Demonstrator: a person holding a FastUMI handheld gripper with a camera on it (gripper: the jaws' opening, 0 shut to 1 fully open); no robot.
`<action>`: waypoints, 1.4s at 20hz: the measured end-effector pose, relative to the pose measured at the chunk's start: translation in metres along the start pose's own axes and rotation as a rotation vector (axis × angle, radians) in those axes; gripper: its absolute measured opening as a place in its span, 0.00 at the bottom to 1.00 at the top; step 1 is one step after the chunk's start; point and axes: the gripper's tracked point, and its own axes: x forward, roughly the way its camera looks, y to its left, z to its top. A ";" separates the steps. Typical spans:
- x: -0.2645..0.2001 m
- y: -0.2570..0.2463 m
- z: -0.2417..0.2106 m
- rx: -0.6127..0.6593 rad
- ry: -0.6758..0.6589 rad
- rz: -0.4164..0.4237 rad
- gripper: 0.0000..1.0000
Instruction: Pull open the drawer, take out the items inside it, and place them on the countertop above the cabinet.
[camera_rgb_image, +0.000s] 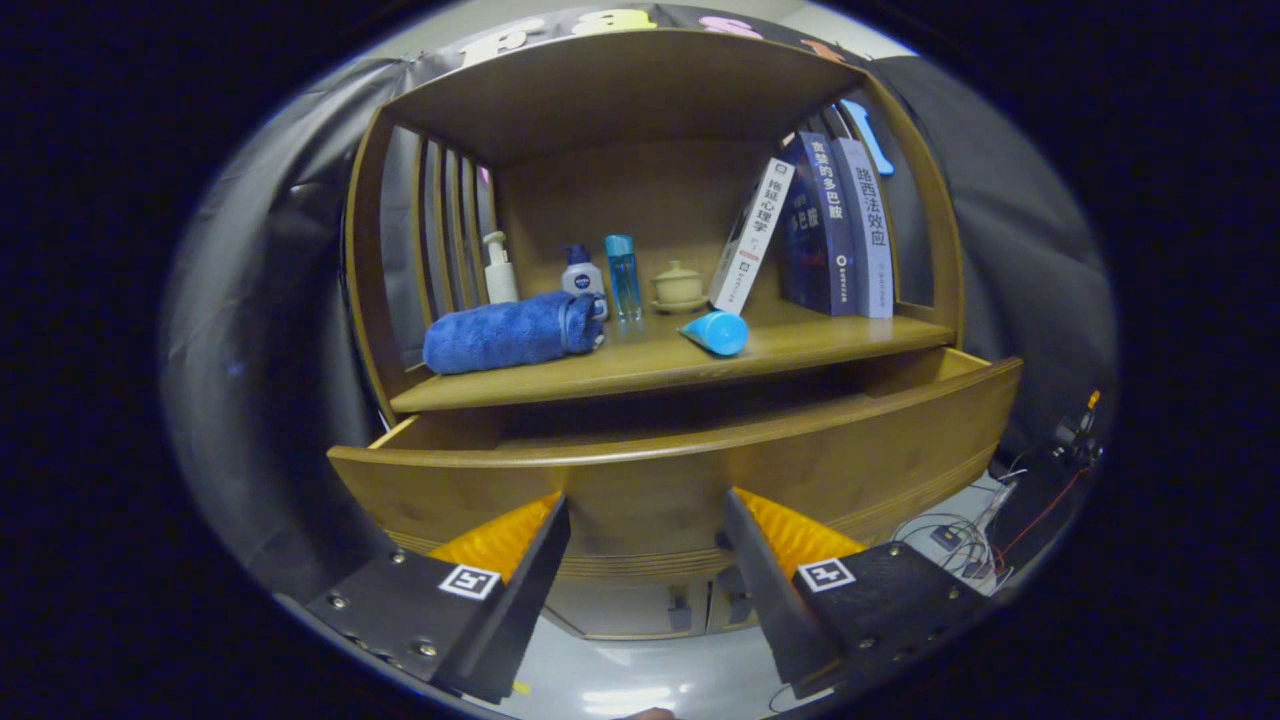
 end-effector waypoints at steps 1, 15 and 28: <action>0.003 0.000 0.001 0.002 0.001 0.001 0.93; 0.046 -0.012 0.015 0.034 -0.002 0.011 0.93; 0.066 -0.014 0.019 0.047 0.006 0.015 0.93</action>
